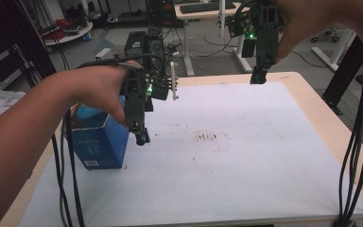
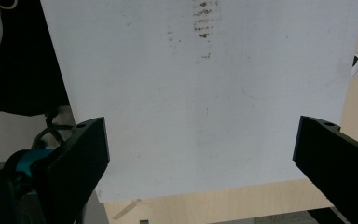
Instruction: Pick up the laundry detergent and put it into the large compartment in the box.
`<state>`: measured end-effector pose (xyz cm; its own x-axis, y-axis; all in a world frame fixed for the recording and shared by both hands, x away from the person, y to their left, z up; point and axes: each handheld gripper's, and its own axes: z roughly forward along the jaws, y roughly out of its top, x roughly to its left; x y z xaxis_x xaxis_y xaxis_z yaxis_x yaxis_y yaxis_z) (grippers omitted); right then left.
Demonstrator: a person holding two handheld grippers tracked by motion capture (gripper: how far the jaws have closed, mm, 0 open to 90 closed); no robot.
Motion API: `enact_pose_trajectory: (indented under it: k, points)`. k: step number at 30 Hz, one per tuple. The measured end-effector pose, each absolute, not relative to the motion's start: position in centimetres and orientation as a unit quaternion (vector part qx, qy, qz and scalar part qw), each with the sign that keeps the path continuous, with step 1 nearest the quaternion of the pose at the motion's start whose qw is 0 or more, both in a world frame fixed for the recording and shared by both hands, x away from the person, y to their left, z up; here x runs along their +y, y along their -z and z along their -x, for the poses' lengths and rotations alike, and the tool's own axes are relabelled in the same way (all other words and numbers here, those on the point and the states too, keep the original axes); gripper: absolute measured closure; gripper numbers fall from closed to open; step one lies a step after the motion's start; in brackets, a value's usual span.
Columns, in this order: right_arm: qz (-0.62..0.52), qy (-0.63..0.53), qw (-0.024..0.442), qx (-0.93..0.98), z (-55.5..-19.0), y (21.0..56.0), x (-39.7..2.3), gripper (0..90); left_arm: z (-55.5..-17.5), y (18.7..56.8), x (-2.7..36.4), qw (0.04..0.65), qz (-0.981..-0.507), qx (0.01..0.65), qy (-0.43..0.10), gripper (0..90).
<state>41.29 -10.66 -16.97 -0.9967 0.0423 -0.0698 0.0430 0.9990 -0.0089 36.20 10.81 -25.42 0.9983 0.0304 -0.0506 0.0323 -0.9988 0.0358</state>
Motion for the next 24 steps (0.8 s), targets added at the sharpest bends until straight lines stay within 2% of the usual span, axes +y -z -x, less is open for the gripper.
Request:
enact_pose_trajectory:
  k: [24]
  points:
    - [-0.02, 0.006, 0.037, 0.999, -40.97, 16.88, -10.42, 2.6, -36.18, 25.47, 11.11, 0.013, -1.0, 0.016, 0.017, 1.7]
